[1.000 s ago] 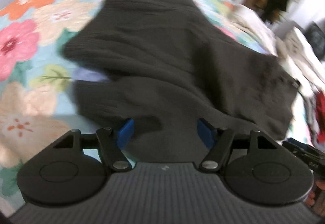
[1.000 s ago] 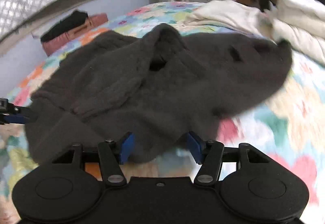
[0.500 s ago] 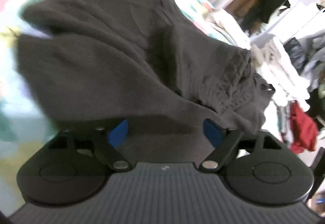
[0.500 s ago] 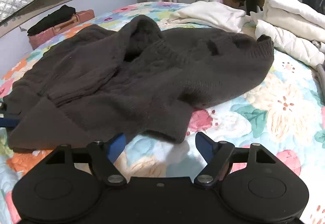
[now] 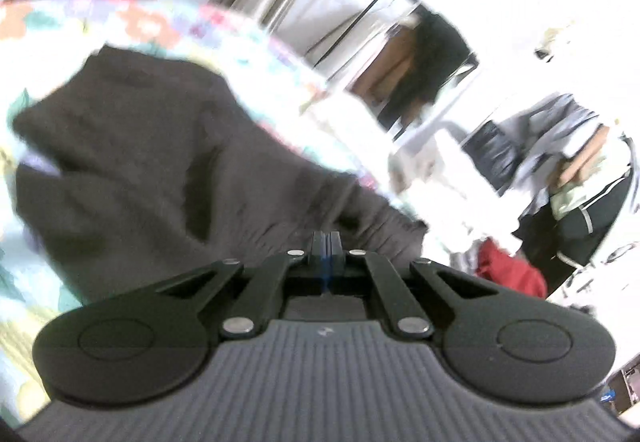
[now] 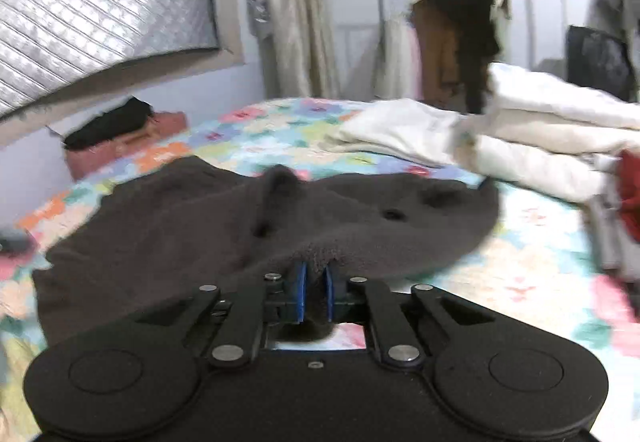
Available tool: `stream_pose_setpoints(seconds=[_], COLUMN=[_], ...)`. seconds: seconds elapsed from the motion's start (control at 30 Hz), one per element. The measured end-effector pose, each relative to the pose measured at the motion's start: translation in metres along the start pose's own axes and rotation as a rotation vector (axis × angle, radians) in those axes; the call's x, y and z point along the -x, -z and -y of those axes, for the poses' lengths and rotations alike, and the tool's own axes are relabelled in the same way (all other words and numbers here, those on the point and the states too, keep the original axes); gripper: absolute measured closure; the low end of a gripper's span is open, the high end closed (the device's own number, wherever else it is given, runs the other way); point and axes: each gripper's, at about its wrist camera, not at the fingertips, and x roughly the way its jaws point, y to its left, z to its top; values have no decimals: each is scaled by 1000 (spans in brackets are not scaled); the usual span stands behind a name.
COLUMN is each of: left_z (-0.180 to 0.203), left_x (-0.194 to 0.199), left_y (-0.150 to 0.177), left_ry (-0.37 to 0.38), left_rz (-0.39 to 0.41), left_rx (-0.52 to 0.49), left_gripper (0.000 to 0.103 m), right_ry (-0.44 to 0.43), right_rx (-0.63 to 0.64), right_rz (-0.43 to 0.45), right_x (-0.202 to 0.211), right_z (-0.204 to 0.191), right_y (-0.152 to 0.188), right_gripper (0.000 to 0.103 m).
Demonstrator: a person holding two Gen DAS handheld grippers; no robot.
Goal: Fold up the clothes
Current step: 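Grasp the sweater hem with the right gripper and pull it outward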
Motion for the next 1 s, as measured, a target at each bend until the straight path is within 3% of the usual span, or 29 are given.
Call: stream_pose_setpoints(seconds=[0.07, 0.2, 0.27, 0.3, 0.37, 0.43, 0.47, 0.5, 0.57, 0.67, 0.77, 0.8, 0.83, 0.9, 1.0], left_z=[-2, -23, -31, -37, -49, -59, -63, -66, -74, -89, -102, -106, -107, -103, -89], left_x=[-5, -38, -50, -53, -57, -57, -58, -60, -62, -67, -70, -72, -72, -71, -67], left_y=[9, 30, 33, 32, 31, 26, 23, 20, 16, 10, 9, 9, 10, 12, 11], left_ry=[1, -148, -215, -245, -298, -332, -348, -365, -401, -441, -450, -451, -453, -459, -448], left_rz=[-54, -192, -216, -216, -214, -193, -179, -163, -134, -98, -97, -100, -102, -103, -98], left_rx=[7, -8, -24, -23, -15, 0, -2, -7, -18, -14, 15, 22, 24, 11, -29], left_gripper=[103, 103, 99, 97, 81, 69, 64, 60, 45, 38, 37, 37, 37, 37, 37], right_ry=[80, 232, 147, 106, 27, -29, -39, -47, -42, 12, -6, -30, -30, -4, 63], right_rx=[8, 43, -17, -31, -53, -59, -48, -24, 49, 113, 82, 77, 104, 152, 131], right_rz=[-47, -155, -186, -186, -179, -174, -167, -154, -136, -232, -325, -338, -347, -327, -203], right_x=[5, -2, -7, -11, -18, -28, -36, -46, -69, -122, -158, -163, -161, -148, -100], right_z=[11, 24, 26, 23, 14, 4, -1, -7, -17, -23, -23, -22, -22, -20, -5], right_y=[8, 37, 34, 27, 13, -2, -11, -21, -38, -56, -55, -52, -46, -35, -26], right_gripper=[103, 103, 102, 96, 84, 30, 19, 13, 12, 11, 16, 57, 87, 88, 88])
